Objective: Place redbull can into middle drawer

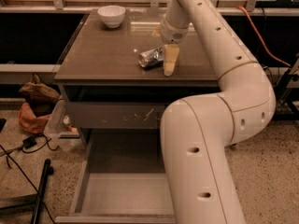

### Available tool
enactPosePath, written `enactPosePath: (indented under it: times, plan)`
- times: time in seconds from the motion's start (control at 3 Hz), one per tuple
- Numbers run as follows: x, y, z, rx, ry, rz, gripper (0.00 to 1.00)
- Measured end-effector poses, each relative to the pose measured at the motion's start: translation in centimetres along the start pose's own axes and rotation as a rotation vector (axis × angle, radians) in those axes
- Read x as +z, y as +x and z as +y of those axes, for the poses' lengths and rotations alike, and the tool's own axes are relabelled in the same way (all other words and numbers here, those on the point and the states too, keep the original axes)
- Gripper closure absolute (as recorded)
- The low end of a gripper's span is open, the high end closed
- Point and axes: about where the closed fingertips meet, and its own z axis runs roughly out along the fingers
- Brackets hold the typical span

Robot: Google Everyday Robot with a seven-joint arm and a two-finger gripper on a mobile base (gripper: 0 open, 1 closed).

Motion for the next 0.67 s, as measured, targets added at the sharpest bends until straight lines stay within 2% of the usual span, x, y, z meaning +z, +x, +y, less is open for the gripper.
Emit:
enactPosePath:
  times: [0.33,0.67]
  plan:
    - [-1.66,-1.21,-0.35,-0.015,0.001,0.036,0.00]
    - [-1.96,-2.01,-0.70,-0.024,0.003,0.048,0.00]
